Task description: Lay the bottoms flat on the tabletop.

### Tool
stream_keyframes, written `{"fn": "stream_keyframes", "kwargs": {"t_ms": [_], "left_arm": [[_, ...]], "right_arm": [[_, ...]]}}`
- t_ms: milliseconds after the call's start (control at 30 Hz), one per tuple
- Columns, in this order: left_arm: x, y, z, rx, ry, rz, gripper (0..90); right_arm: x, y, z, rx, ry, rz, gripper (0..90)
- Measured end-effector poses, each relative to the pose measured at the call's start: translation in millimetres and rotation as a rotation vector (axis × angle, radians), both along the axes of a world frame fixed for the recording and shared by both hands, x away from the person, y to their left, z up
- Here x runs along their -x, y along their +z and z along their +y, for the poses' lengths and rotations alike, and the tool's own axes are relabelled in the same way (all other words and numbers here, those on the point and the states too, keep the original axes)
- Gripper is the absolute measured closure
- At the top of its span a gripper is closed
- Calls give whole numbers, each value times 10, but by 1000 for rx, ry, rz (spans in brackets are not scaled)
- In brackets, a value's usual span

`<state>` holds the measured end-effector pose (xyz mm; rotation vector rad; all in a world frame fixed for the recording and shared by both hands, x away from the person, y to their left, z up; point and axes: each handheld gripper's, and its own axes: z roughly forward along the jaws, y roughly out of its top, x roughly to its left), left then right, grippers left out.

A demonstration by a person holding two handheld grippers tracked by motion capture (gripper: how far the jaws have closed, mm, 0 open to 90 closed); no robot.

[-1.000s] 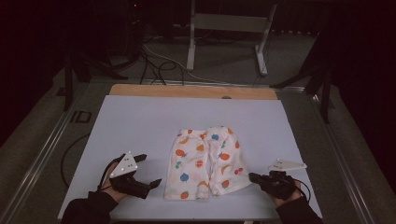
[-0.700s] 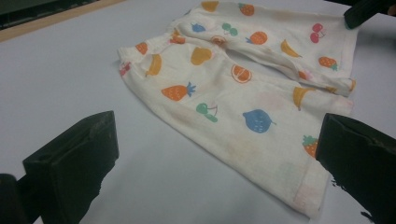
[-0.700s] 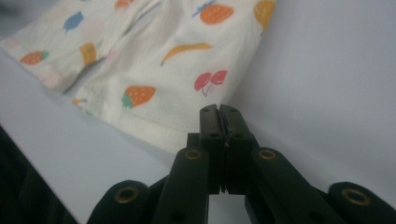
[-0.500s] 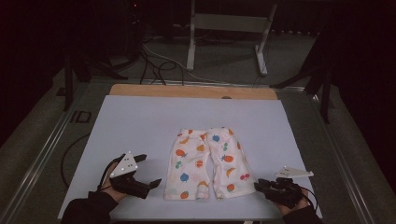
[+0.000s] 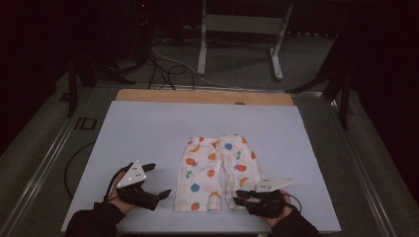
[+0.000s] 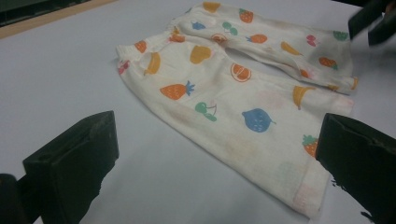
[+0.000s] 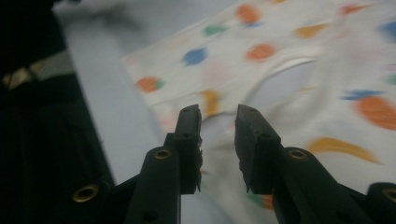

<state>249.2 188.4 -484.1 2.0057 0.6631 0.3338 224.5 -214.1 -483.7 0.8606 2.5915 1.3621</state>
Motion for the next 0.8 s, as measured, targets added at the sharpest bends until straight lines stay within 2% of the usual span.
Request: {"fn": "stream_keyframes", "kwargs": {"t_ms": [33,167,233,267,300,333,400,433,467,600,800], "left_arm": [[0,0,0,3,0,0,6],[-6,-5,2,2,-2,3,6],[-5,-2,1,2,-2,2,7],[-5,1,2,4,-1,1,6],[-3,3,1,4,-1,0,6],[-1,2,-2,4,-1,0,6],[-5,-1,-4,1,-2,1,6],[-4,-3,-5,2,0,3,6],[-3,-2,-5,2,-1,2,6],[-4,-3,3,3,-1,3,6],[-3,-2,3,5,0,3,6]], "right_arm": [[13,-35,71,25,23,20,706],[14,-140,172,94,52,36,649],[15,-211,211,151,71,44,647],[17,-233,228,174,70,49,663],[14,-261,247,202,73,48,728],[14,-274,262,211,71,44,749],[-3,-268,288,223,57,41,854],[-17,-265,298,218,52,56,873],[-21,-258,312,215,49,70,877],[-11,-208,364,184,67,49,879],[5,-226,416,194,76,64,876]]}}
